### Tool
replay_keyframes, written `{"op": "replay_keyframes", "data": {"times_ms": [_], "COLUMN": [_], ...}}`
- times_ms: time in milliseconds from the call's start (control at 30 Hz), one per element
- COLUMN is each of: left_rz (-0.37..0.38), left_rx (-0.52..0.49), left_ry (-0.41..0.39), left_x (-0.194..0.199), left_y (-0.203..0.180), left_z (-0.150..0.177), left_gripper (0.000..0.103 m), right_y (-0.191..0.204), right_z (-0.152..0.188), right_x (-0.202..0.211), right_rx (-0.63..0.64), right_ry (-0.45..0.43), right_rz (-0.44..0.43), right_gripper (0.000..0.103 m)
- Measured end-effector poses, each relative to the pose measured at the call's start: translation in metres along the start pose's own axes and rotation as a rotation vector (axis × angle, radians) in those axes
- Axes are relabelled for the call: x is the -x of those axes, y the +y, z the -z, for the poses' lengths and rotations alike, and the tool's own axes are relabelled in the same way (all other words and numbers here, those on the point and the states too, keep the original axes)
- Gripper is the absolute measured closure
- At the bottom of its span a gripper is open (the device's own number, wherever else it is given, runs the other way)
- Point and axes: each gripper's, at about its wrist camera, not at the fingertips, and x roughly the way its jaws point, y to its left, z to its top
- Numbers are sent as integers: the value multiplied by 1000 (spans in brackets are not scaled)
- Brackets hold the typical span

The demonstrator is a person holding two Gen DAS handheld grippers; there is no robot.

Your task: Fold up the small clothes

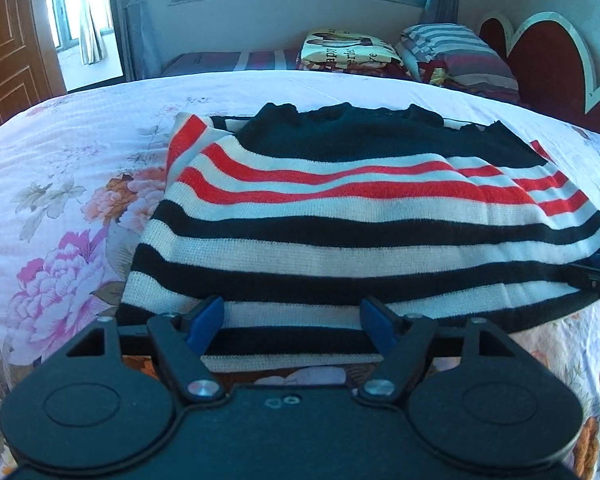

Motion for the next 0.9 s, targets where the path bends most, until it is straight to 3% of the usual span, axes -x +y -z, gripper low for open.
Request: {"op": "replay_keyframes", "data": {"times_ms": [167, 367, 600, 733, 833, 900], "left_rz": [15, 25, 26, -16, -17, -17], "left_rx": [7, 46, 87, 94, 135, 120], "left_ry": [12, 36, -44, -54, 11, 0], "left_x": [0, 7, 24, 7, -16, -19], "left_y": [2, 6, 18, 23, 34, 34], "left_z": [-3, -9, -25, -44, -46, -44], "left_gripper": [28, 28, 25, 24, 21, 21], "right_y": [-8, 10, 44, 60, 70, 74], "right_z": [-5, -18, -40, -55, -65, -67], "right_x": [10, 29, 22, 7, -5, -13], "right_rx": [-37, -67, -47, -53, -54, -45], "right_ry": [18, -35, -70, -82, -81, -75], "right_rz": [44, -38, -91, -106, -113, -107], "right_gripper": [55, 55, 55, 55, 55, 55]}}
